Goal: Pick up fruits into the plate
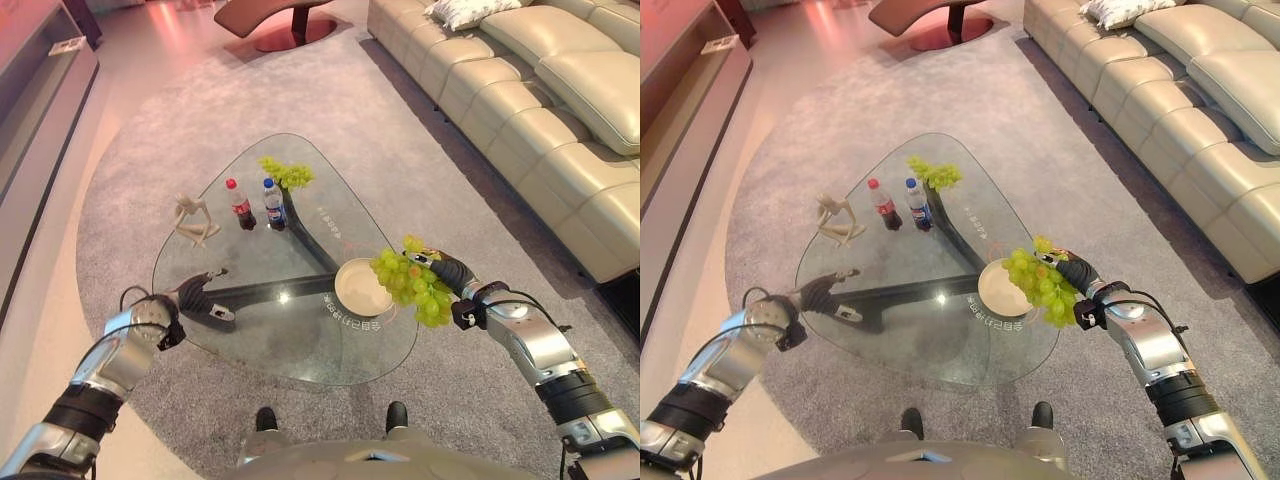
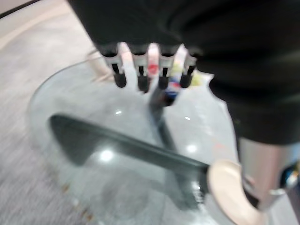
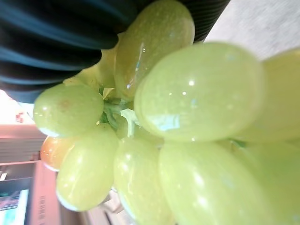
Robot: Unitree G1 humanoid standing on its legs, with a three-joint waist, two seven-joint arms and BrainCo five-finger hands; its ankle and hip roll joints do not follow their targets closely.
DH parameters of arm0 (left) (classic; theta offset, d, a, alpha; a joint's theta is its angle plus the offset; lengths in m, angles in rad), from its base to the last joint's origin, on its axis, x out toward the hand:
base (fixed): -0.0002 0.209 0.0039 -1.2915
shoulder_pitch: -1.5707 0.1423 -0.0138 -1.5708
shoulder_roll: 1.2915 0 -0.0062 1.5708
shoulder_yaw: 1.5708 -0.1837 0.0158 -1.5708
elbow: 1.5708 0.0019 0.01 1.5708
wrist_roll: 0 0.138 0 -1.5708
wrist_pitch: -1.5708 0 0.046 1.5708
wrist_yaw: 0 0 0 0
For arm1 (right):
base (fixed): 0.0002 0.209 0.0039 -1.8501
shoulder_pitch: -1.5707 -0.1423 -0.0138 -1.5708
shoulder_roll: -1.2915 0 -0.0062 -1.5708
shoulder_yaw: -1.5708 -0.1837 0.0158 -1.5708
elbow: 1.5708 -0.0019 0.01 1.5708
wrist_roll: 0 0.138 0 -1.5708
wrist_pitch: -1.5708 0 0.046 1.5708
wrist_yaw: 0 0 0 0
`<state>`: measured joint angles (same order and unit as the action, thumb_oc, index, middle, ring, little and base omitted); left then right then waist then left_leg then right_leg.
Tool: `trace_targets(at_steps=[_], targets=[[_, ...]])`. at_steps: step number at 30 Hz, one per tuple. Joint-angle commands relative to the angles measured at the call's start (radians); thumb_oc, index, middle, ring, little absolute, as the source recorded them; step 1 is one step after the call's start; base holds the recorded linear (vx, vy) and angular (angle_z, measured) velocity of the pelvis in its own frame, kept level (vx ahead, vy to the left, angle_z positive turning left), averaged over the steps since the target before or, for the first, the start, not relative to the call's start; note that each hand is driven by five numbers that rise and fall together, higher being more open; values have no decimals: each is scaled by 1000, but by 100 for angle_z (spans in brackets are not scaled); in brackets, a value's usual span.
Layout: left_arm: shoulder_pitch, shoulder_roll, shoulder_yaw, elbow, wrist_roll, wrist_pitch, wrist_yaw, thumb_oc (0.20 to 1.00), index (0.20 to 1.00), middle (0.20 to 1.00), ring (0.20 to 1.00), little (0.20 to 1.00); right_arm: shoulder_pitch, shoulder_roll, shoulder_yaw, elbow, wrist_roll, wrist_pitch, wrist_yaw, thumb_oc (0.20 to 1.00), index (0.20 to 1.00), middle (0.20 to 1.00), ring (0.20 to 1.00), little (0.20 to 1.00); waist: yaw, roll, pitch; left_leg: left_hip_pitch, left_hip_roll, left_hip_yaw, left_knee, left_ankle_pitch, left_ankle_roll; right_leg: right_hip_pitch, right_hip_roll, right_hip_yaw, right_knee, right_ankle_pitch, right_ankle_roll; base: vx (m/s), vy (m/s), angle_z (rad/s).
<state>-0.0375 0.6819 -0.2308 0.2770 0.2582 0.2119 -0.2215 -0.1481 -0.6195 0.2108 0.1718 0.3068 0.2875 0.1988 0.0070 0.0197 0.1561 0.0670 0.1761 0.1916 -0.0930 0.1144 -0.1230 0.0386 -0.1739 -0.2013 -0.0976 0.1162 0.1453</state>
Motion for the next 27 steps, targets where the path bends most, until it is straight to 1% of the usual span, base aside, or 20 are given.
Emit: trace_targets(at_steps=[1,2,3,5,7,9,14,16,17,20,24,27], targets=[[-48,-17,1,131,-69,-57,184,1000,1000,1000,1000,1000,-116,9,-34,5,-73,-151,-62,200,200,200,200,200,18,-33,37,-27,-23,-25,37,-71,29,24,-5,-39,54,-80,-14,-135,-22,4],[-48,-56,-7,225,-69,-100,238,1000,1000,1000,1000,1000,-143,8,-28,43,-97,-168,-91,200,200,200,200,200,23,-35,56,-41,-26,-32,37,-69,29,11,-4,-39,60,-81,-16,-114,-18,5],[-53,-74,-11,262,-71,-113,261,1000,1000,1000,1000,1000,-156,6,-25,61,-112,-178,-107,200,200,200,200,200,25,-35,64,-47,-26,-35,37,-68,29,5,-3,-40,63,-82,-17,-142,-28,3],[-62,-140,-20,397,-51,-152,317,1000,1000,1000,1000,1000,-207,-1,0,130,-127,-199,-160,200,200,200,200,200,40,-41,94,-72,-32,-47,32,-63,31,-15,-1,-44,70,-83,-19,-114,-34,6],[-66,-175,-15,484,-77,-175,354,1000,1000,1000,1000,1000,-245,-5,18,180,-142,-217,-181,200,200,200,200,200,49,-43,114,-87,-36,-55,30,-60,32,-28,1,-48,76,-83,-21,-63,-26,13],[-67,-200,-8,579,-100,-224,393,1000,1000,1000,1000,1000,-275,-7,30,226,-135,-229,-205,200,200,200,200,200,59,-44,135,-106,-40,-64,30,-57,33,-44,3,-52,87,-88,-24,-35,-27,15],[-60,-226,4,669,-121,-224,398,1000,1000,1000,1000,1000,-318,-4,43,293,-134,-219,-260,200,200,200,200,200,76,-40,175,-139,-49,-85,26,-51,33,-69,5,-54,91,-86,-25,-18,-23,10],[-60,-231,1,705,-145,-227,406,1000,1000,1000,1000,1000,-352,-8,49,337,-135,-225,-273,200,200,200,200,200,81,-31,199,-157,-57,-92,27,-47,34,-88,4,-54,96,-83,-26,-46,37,13],[-64,-236,2,731,-166,-231,416,1000,1000,1000,1000,1000,-386,-17,53,370,-138,-222,-279,200,200,200,200,200,86,-19,218,-174,-67,-100,30,-45,36,-108,2,-53,108,-84,-28,-49,64,14],[-71,-246,9,765,-201,-242,432,1000,1000,1000,1000,1000,-433,-31,66,416,-158,-227,-290,200,200,200,200,200,95,2,256,-207,-82,-114,46,-43,39,-142,-1,-54,139,-93,-34,-44,72,7],[-76,-254,10,756,-232,-260,447,1000,1000,1000,1000,1000,-483,-59,71,453,-164,-219,-321,200,200,200,200,200,109,22,312,-254,-102,-128,80,-48,41,-182,-5,-61,170,-102,-40,-28,32,13],[-82,-256,2,739,-254,-273,454,1000,1000,1000,1000,1000,-516,-74,67,498,-170,-239,-339,200,200,200,200,200,116,39,351,-298,-119,-137,119,-53,45,-222,-7,-63,198,-104,-44,-38,8,14]])
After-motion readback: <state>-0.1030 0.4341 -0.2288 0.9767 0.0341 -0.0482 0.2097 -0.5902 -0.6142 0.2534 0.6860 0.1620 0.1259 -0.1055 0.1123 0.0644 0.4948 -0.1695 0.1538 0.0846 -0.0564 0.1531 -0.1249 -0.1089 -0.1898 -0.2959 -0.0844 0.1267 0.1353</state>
